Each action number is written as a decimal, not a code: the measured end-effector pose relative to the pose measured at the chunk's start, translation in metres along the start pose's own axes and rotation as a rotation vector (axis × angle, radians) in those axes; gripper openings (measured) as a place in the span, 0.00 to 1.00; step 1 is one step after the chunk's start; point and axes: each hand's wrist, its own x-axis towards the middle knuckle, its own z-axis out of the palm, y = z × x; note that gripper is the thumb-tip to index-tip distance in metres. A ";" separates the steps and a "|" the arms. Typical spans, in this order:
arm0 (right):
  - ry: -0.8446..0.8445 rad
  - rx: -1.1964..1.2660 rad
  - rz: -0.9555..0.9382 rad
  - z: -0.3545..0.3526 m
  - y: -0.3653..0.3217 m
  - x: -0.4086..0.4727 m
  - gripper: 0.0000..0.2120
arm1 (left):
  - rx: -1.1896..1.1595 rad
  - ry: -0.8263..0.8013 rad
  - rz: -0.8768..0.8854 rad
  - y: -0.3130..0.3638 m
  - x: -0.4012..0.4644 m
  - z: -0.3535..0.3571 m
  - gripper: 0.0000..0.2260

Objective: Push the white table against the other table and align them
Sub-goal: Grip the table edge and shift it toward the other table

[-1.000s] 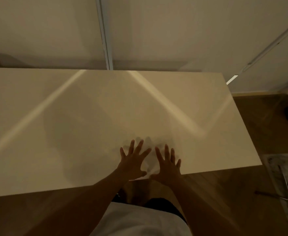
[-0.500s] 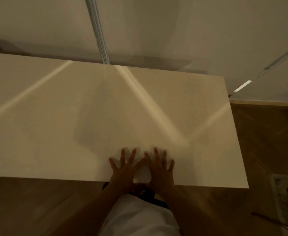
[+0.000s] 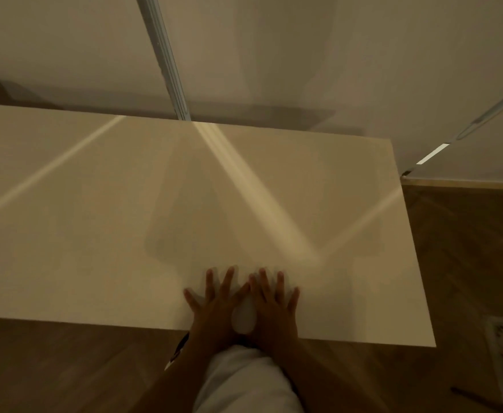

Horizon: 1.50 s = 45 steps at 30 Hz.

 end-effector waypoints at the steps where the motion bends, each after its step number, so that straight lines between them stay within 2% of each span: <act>1: -0.003 0.002 -0.007 0.000 0.001 0.001 0.58 | -0.007 -0.013 -0.002 0.001 0.000 -0.002 0.44; 3: 0.000 -0.008 -0.013 -0.002 0.004 0.006 0.58 | -0.007 -0.068 -0.001 0.004 0.003 -0.005 0.45; 9: 0.025 -0.034 -0.023 -0.013 0.016 0.023 0.60 | -0.011 -0.040 0.012 0.012 0.025 -0.011 0.48; 14: -0.017 -0.057 -0.014 -0.015 0.021 0.030 0.62 | -0.034 -0.061 -0.002 0.015 0.032 -0.015 0.48; 21: -0.096 -0.117 0.027 -0.017 0.019 0.030 0.61 | -0.017 -0.083 0.008 0.017 0.031 -0.022 0.48; 26: -0.098 -0.182 0.052 -0.019 0.005 0.027 0.65 | -0.057 -0.057 0.030 0.017 0.024 -0.028 0.52; 30: -0.007 -0.175 -0.046 -0.012 -0.010 0.026 0.58 | -0.052 0.012 0.001 0.012 0.013 -0.026 0.54; 34: -0.032 -0.197 -0.108 -0.010 -0.049 0.030 0.60 | -0.022 0.061 -0.022 -0.045 -0.006 -0.014 0.54; 39: -0.084 -0.213 -0.206 0.003 -0.152 0.039 0.61 | -0.083 0.127 -0.141 -0.159 -0.056 -0.015 0.55; 43: -0.057 -0.152 -0.333 0.025 -0.254 0.055 0.54 | -0.082 0.093 -0.228 -0.270 -0.104 -0.027 0.55; 45: -0.032 -0.081 -0.370 0.037 -0.302 0.063 0.50 | -0.117 0.127 -0.275 -0.326 -0.130 -0.038 0.52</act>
